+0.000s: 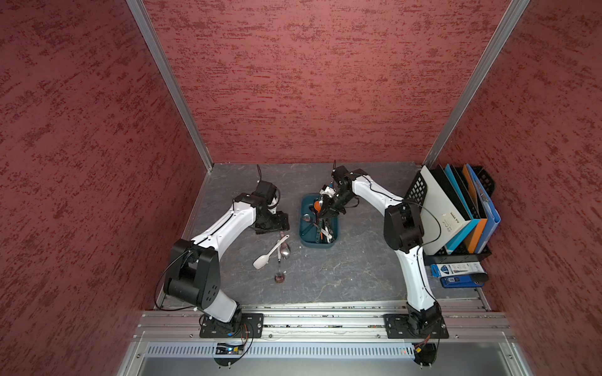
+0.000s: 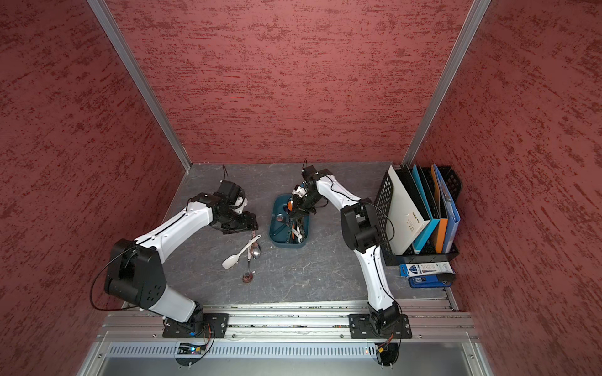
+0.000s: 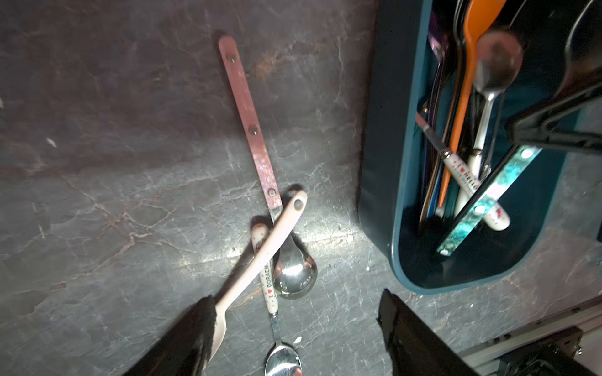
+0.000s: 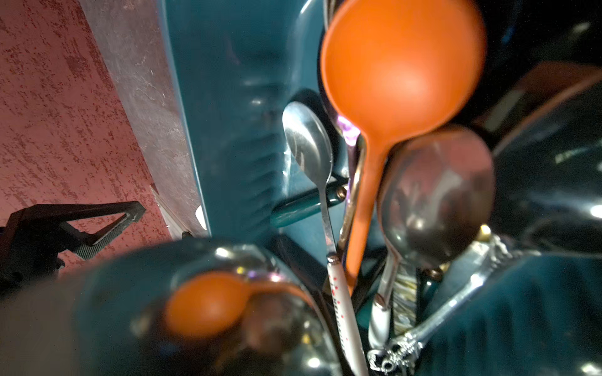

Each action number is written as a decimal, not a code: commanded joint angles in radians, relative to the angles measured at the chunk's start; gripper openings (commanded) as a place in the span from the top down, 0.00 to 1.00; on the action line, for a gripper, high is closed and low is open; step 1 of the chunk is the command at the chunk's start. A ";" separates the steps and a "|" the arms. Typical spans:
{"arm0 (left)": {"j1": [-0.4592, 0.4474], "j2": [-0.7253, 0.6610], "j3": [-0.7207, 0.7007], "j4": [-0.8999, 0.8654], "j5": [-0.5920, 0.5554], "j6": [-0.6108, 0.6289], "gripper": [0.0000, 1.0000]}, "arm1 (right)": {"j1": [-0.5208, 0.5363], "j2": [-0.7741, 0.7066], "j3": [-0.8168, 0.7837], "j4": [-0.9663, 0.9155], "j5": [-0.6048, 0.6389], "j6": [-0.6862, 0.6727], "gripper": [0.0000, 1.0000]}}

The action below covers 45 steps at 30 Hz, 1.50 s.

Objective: Put the spoon into the storage box
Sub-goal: Place the spoon in the storage box, then pick up the spoon from the center of the board.

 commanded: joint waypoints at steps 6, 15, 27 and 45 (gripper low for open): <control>-0.017 0.044 0.013 -0.076 -0.032 0.042 0.33 | 0.014 0.056 0.080 -0.050 0.046 0.020 0.97; 0.000 0.078 -0.001 -0.156 -0.020 0.014 0.37 | 0.021 0.094 0.115 -0.092 0.109 0.022 0.83; 0.018 0.155 0.001 -0.198 -0.018 0.033 0.43 | 0.021 0.075 0.166 -0.167 0.164 0.006 0.62; 0.013 0.252 0.017 -0.160 -0.118 0.037 0.56 | 0.021 0.041 0.204 -0.158 0.202 0.015 0.61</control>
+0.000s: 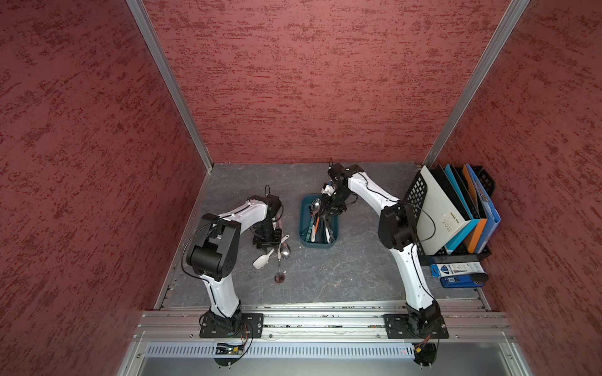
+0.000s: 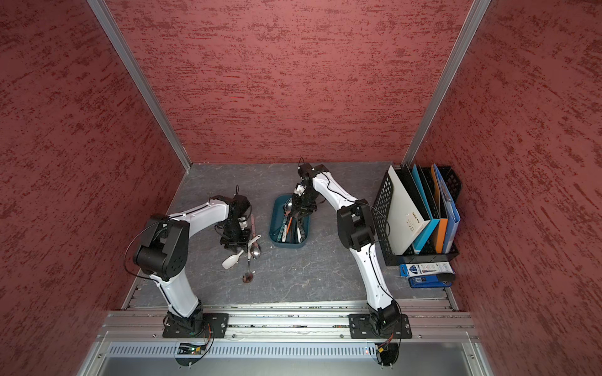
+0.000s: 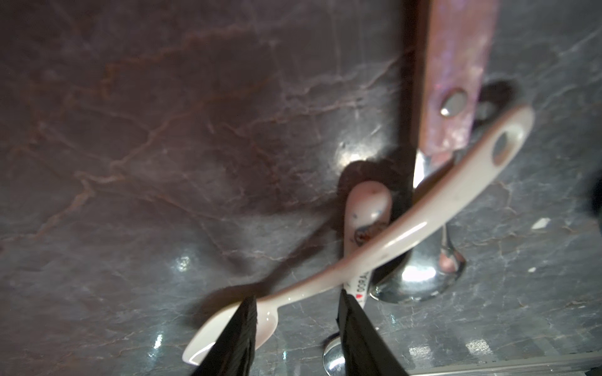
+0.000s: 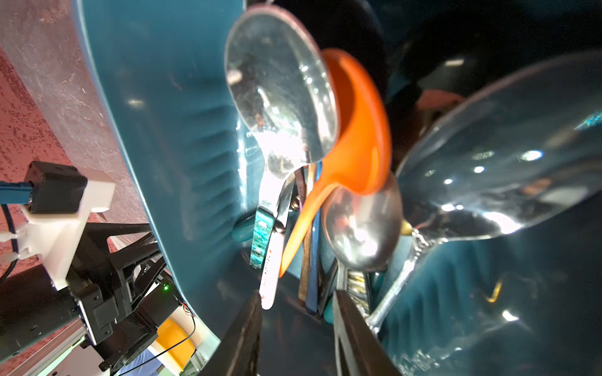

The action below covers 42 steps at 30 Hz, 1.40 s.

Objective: Put the spoon into the storage box
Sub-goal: Pick up the spoon from the center of the board.

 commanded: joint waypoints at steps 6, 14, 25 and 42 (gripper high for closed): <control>-0.008 0.034 0.012 0.033 -0.044 0.023 0.57 | 0.004 -0.037 0.022 -0.003 0.025 -0.002 0.61; -0.055 0.101 0.035 0.074 -0.083 0.057 0.57 | 0.004 -0.050 0.026 -0.005 0.042 0.000 0.61; -0.050 0.106 -0.017 0.083 -0.060 0.057 0.85 | 0.004 -0.069 0.021 0.008 0.027 -0.008 0.64; 0.065 -0.083 0.053 0.060 0.168 -0.039 0.92 | 0.004 -0.160 -0.079 0.144 -0.041 0.056 0.65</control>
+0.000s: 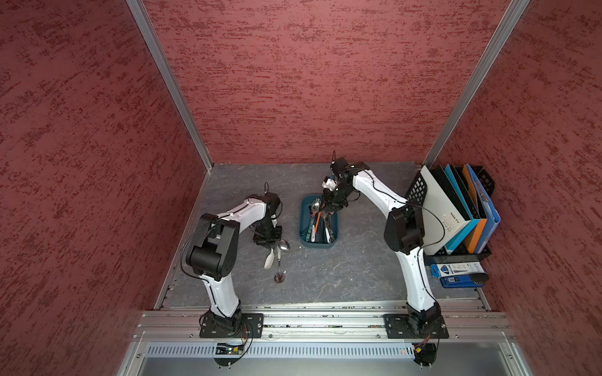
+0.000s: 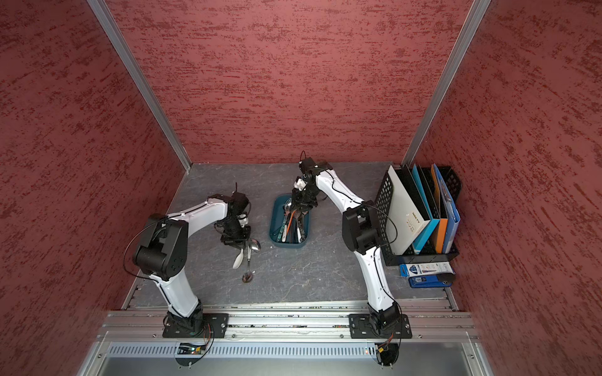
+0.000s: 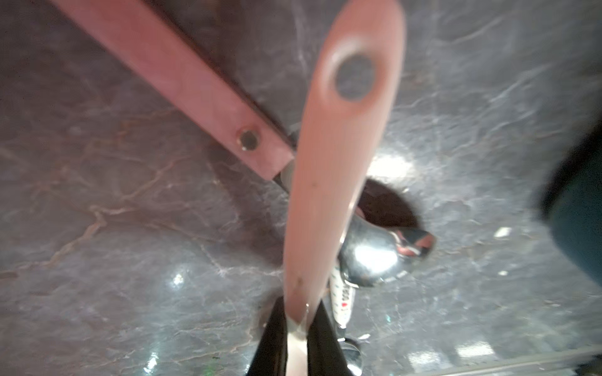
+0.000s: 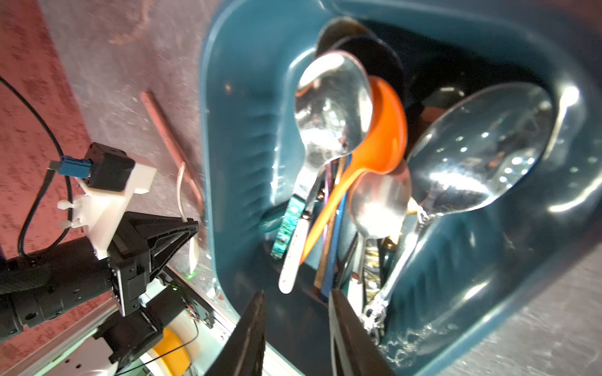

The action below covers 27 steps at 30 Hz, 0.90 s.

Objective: Put the spoon into the storage box
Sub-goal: Pick up the spoon from the center of the board, then adjust the spoon.

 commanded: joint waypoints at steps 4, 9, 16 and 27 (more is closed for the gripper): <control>0.035 -0.075 0.093 0.056 0.193 -0.107 0.92 | 0.006 -0.071 -0.055 0.163 -0.095 0.140 0.65; -0.001 -0.066 0.208 0.113 0.185 -0.204 0.92 | 0.014 -0.148 -0.141 0.379 -0.130 0.315 0.63; -0.059 -0.013 0.272 0.326 0.319 -0.375 0.93 | 0.060 -0.166 -0.170 0.553 -0.091 0.400 0.61; -0.071 -0.014 0.212 0.545 0.511 -0.474 0.93 | 0.067 -0.169 -0.227 0.683 -0.119 0.400 0.63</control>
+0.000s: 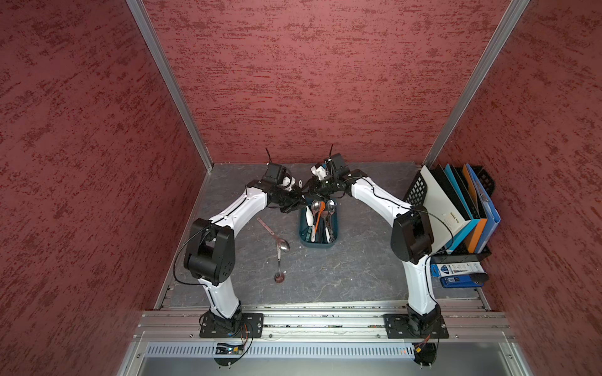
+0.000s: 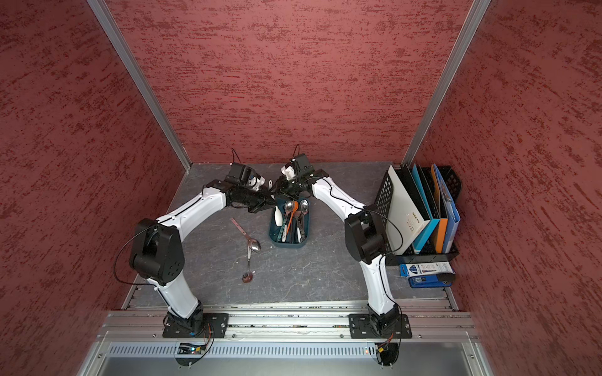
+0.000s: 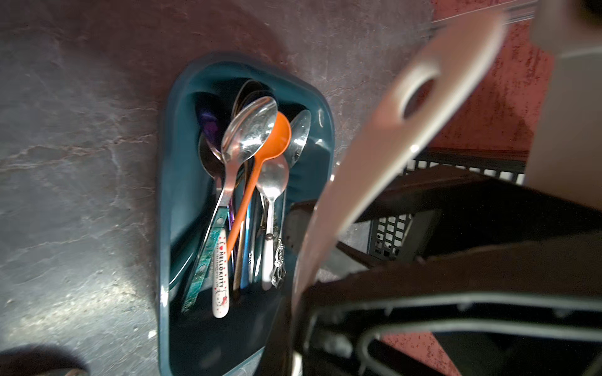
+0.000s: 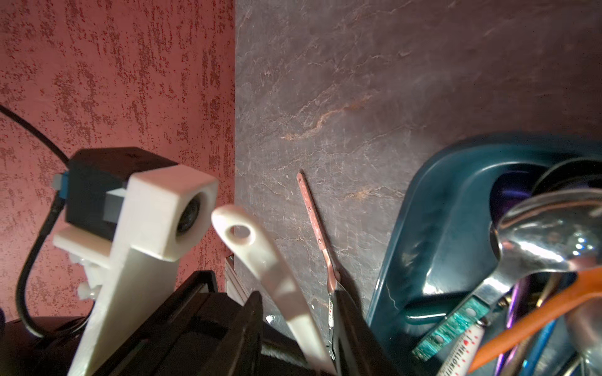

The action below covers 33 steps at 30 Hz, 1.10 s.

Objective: Put the spoon into the storage box
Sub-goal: Adjust the spoon.

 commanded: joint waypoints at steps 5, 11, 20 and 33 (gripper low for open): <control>-0.004 0.008 -0.006 0.086 0.096 -0.041 0.93 | -0.002 -0.008 0.001 0.042 -0.024 -0.008 0.74; 0.002 0.011 -0.025 0.104 0.097 -0.056 0.90 | -0.004 0.006 0.002 0.045 -0.081 -0.005 0.92; -0.004 -0.031 -0.009 -0.006 -0.015 0.103 0.29 | -0.025 0.048 0.017 0.073 -0.225 0.002 1.00; -0.105 -0.260 -0.201 0.060 -0.559 0.845 0.20 | -0.104 0.087 0.015 -0.140 -0.423 -0.143 1.00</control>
